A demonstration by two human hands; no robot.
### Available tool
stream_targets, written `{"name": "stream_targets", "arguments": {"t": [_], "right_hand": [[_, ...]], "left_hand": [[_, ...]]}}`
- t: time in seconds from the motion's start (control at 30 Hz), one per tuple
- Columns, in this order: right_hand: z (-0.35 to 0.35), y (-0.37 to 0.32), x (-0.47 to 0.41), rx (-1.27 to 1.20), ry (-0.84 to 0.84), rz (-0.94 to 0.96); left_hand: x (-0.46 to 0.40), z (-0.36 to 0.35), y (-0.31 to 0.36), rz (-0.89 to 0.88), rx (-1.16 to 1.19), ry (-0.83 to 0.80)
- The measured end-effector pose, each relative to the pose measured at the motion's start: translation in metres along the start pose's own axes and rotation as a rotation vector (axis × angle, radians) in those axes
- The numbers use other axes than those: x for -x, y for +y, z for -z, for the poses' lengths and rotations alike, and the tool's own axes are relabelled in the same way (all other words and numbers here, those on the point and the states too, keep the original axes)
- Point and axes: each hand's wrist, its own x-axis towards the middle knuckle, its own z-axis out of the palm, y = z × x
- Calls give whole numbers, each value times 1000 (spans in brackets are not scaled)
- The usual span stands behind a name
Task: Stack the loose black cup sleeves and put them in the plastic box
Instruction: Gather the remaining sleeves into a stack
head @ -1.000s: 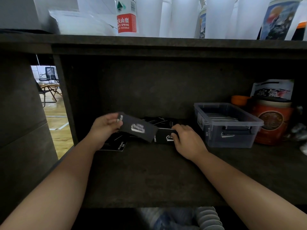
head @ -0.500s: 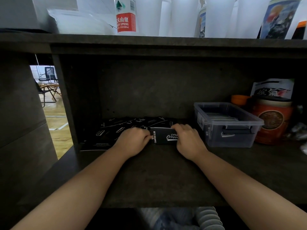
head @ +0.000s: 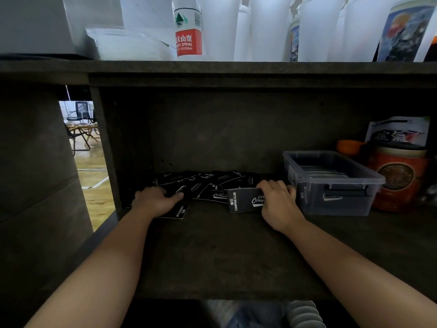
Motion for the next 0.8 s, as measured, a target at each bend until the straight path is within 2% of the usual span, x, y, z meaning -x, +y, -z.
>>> {"name": "stream_targets", "arguments": {"t": [0.03,0.1,0.2,0.37,0.47,0.6,0.67,0.8], "right_hand": [[-1,0,1,-6,6,-2],[-2,-1,2,-24,26,-10],[-4,-3,2,-36,10,-4],[-7,-3,2,-21,-13,9],[-6,-3,2,-16,-16,12],[-7,-3,1,-12,-17,15],[-7,-3,1,-14,-20,12],[-6,-2,1,-27,-21,16]], "left_hand": [[3,0,4,-23,9,-60],[8,-3,12,-71,-17,-76],[11,-9,21,-115,-98,41],[16,-13,43,-187,-156,147],[14,-16,46,-166,32,170],[15,-14,41,-66,481,118],[16,-11,38,-5,661,140],[13,-8,33,101,832,248]]}}
